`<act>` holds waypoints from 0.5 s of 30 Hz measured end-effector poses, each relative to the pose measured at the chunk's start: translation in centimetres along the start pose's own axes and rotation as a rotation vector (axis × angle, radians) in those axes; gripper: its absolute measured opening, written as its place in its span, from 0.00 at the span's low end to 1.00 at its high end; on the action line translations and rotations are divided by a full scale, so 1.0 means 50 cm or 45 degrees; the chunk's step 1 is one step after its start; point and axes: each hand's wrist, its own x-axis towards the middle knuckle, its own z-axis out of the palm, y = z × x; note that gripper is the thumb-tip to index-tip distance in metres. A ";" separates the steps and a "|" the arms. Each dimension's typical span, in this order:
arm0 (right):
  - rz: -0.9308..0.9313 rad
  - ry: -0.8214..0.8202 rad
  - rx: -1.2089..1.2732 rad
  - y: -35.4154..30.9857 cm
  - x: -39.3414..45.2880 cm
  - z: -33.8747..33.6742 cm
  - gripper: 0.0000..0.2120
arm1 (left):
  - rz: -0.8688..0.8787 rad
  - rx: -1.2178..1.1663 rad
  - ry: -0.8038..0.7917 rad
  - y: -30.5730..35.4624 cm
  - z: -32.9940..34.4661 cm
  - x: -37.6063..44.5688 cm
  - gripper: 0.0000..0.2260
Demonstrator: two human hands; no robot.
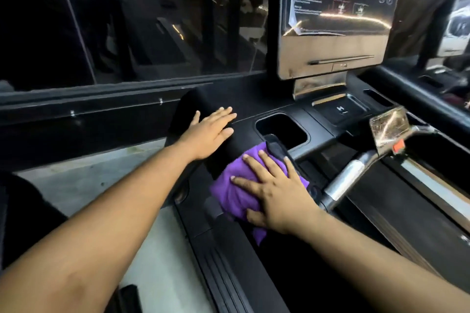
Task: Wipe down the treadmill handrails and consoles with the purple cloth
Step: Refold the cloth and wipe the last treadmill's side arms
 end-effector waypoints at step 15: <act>0.105 -0.047 0.092 0.025 0.147 -0.025 0.41 | -0.045 -0.260 0.153 -0.075 -0.028 0.086 0.22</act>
